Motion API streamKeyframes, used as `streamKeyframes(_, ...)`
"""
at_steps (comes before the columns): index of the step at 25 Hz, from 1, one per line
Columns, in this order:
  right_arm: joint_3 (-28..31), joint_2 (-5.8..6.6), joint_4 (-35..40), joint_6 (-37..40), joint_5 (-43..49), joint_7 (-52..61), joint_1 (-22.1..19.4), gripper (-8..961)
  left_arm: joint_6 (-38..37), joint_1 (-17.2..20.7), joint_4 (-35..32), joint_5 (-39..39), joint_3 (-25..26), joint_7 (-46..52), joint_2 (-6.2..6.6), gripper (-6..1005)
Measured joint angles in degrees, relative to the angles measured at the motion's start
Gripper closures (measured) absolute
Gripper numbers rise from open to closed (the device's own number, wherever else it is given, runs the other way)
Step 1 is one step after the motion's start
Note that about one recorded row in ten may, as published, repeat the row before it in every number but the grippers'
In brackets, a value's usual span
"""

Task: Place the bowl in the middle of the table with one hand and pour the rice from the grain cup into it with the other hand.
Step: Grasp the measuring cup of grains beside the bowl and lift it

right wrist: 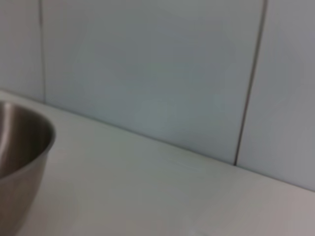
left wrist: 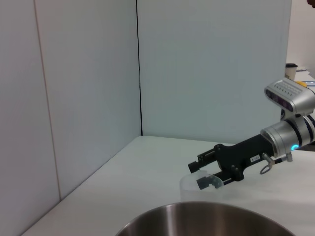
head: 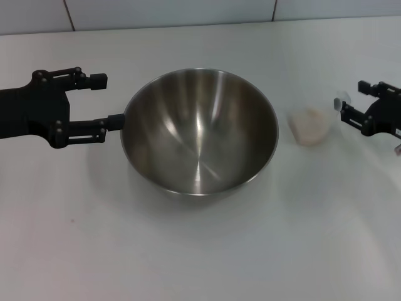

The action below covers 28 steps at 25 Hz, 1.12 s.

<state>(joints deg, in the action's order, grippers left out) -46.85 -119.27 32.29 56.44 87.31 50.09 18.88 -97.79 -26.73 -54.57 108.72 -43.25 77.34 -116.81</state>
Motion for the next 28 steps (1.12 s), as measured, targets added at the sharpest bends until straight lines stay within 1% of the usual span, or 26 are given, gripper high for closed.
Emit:
streamKeyframes(1, -0.1, -0.01, -0.41, -0.22, 0.0, -0.22, 0.2, 223, 0.02, -0.01, 0.0, 0.0, 0.0, 0.0, 0.0, 219)
streamKeyframes(9, 0.03, 0.1, -1.42, -0.45, -0.11, -0.42, 0.67, 422, 0.17, -0.09, 0.0, 0.0, 0.01, 0.0, 0.03, 218)
streamKeyframes(14, -0.05, 0.09, -1.43, -0.36, -0.22, -0.44, 0.56, 638, 0.33, 0.02, -0.01, 0.0, 0.01, 0.0, 0.11, 219)
streamKeyframes(20, -0.08, 0.09, -1.42, -0.15, -0.23, -0.44, 0.46, 859, 0.33, 0.34, -0.01, 0.0, 0.05, 0.0, 0.11, 220)
streamKeyframes(25, -0.12, 0.02, -1.34, 0.04, -0.27, -0.51, 0.35, 946, 0.32, 0.44, -0.01, 0.0, 0.14, 0.0, 0.1, 221)
streamKeyframes(28, 0.22, -0.07, -1.35, 0.05, -0.6, -1.34, 0.44, 946, 0.32, 0.46, -0.01, 0.0, 0.12, 0.0, 0.1, 221)
